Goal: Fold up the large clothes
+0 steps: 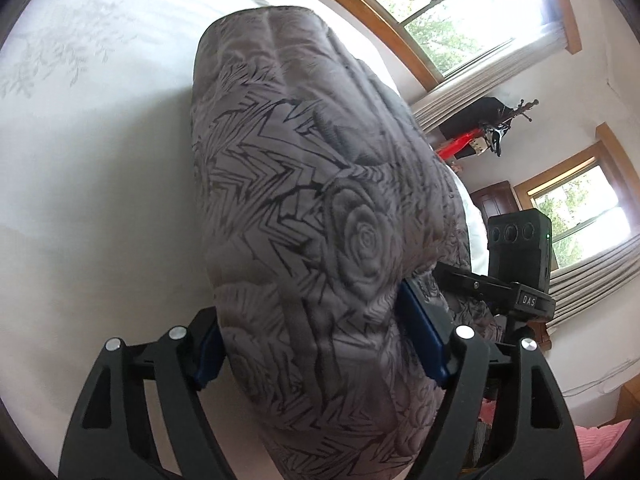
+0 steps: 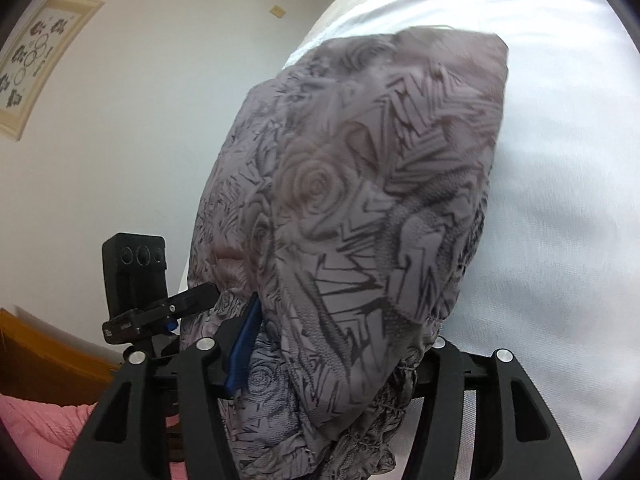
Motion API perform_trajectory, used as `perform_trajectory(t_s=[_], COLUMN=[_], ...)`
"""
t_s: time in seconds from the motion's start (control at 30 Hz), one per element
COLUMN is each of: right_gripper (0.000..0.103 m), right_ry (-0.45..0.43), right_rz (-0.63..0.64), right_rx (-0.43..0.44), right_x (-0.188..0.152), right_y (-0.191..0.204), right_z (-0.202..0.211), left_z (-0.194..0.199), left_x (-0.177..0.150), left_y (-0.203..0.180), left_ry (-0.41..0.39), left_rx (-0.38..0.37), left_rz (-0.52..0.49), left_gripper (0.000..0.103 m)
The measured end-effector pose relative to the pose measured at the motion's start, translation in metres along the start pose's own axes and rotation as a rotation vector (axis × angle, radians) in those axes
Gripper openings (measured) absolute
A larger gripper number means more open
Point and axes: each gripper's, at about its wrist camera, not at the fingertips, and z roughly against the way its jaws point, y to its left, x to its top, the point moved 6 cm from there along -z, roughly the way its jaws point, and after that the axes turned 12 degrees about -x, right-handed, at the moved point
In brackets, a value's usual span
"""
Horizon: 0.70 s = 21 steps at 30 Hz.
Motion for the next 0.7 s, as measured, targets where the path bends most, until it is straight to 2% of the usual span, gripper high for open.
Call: perform_trajectory(t_s=[0.23,0.37,0.47,0.53,0.63,0.7], right_gripper=[0.072,0.082,0.089,0.095,0.098,0.098], right_ry=[-0.022,-0.063,-0.097,-0.121,-0.13,-0.136], right_rz=[0.012,0.036,0.064,0.073,0.062,0.055], right_rx=[-0.109,-0.238,-0.323,-0.392,-0.436,-0.47], right_x=[-0.002,-0.012,-0.023,-0.031,-0.043,-0.052], right_y=[0.006,0.018,0.026,0.032,0.038,0.041], right_z=[0.014,0.043,0.065,0.08,0.093,0.1], left_z=[0.002,-0.001,0.011,0.018,0.027,0.031], left_x=[0.02,0.026,0.024,0.021,0.016,0.013], left_y=[0.005,-0.016,-0.033,-0.047,-0.068,-0.077], left_ry=[0.012,0.027,0.031,0.033,0.029,0.031], left_rx=[0.041,0.122,0.204,0.232,0.3,0.336], left_rz=[0.004,0.01,-0.029,-0.065,-0.115,-0.123], left_gripper=[0.082,0.082,0.082,0.083,0.09,0.091])
